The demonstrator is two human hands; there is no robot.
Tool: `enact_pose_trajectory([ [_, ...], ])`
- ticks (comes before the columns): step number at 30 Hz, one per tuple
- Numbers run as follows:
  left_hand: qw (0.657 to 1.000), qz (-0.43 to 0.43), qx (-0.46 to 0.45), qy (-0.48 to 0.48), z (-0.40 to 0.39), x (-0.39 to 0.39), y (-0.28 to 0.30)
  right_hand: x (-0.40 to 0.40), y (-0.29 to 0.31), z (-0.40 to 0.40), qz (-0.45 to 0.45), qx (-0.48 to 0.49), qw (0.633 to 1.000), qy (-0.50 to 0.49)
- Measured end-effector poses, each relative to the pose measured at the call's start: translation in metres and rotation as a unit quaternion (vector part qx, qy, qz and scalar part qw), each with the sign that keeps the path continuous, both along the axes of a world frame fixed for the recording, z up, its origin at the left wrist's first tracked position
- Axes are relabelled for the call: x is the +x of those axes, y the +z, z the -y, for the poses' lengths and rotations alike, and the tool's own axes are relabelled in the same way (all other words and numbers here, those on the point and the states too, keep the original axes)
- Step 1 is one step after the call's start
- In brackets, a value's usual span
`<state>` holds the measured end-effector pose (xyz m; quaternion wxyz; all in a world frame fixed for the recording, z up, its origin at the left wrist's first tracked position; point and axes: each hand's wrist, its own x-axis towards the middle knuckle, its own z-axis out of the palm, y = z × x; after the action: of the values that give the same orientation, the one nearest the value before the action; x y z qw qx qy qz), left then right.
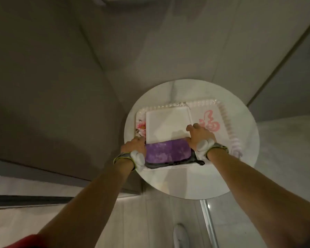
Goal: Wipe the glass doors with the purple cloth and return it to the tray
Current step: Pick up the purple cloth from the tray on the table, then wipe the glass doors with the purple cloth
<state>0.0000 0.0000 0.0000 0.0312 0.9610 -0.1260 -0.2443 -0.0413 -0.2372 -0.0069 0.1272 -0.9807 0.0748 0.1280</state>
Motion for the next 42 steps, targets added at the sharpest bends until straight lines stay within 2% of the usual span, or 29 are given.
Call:
enact_pose_trajectory([
  [7,0.998,-0.066,0.012,-0.019,0.014,0.007,-0.02,0.009,-0.033,-0.002,-0.066,0.006,0.997,0.034],
  [13,0.998,-0.027,0.043,-0.044,0.019,0.004,-0.012,0.015,-0.023,0.001,-0.106,-0.022,0.992,0.065],
  [16,0.999,0.014,0.034,-0.028,0.011,-0.006,-0.002,0.01,-0.002,-0.004,-0.077,-0.017,0.995,0.064],
  [19,0.999,0.015,0.037,-0.014,0.002,-0.013,0.018,-0.002,0.027,-0.017,-0.045,-0.03,0.997,0.06],
  [27,0.998,0.066,0.006,-0.004,-0.052,-0.076,0.097,-0.069,0.115,-0.076,0.026,-0.044,0.998,0.045],
  [34,0.987,0.153,-0.016,-0.034,-0.156,-0.162,0.176,-0.148,0.181,-0.171,0.133,-0.032,0.99,0.042],
  [42,0.971,0.233,-0.039,0.047,-0.299,-0.216,0.229,-0.182,0.235,-0.297,0.205,-0.006,0.973,0.11],
])
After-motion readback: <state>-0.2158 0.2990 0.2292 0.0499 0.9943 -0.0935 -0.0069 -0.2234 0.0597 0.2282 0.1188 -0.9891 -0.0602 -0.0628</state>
